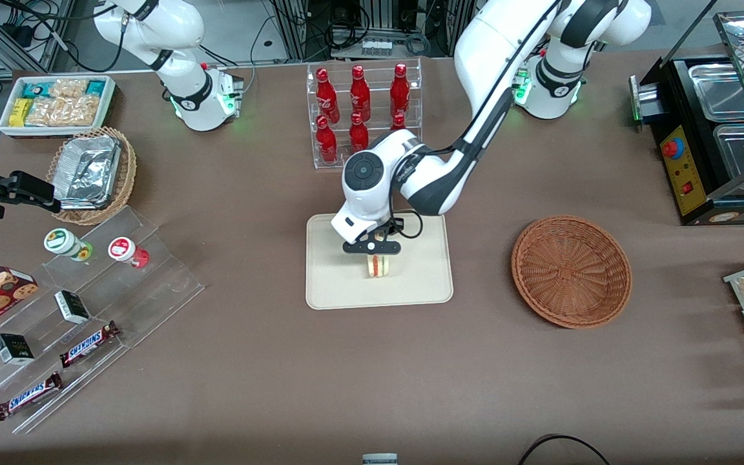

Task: Place sandwich from basket to tray
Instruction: 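Lower the sandwich onto the tray and open the left gripper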

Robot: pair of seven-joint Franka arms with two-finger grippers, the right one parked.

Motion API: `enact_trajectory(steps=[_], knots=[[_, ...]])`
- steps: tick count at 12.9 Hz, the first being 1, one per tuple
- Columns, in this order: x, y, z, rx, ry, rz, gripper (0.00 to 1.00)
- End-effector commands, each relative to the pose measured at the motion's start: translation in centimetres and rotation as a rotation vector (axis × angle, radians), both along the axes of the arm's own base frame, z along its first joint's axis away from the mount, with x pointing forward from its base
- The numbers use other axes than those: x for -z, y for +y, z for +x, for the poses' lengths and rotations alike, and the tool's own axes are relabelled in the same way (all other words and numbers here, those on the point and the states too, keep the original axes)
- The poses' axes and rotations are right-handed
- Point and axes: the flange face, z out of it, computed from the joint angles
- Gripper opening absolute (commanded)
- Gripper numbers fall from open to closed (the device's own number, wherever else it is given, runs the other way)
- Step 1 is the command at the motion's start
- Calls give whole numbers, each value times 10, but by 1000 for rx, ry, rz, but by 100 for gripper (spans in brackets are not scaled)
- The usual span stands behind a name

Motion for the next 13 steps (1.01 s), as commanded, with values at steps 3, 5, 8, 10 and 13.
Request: enact_trajectory(steps=[3,5,8,10,13], knots=[[15,-10,-2,0,-19,19,0],[17,-12,-1,0,-35,3,71],[0,-8,7,-8,-53,-4,100],[-28,-4,12,-24,-70,-17,100],[-101,38,36,-102,-57,5,100]])
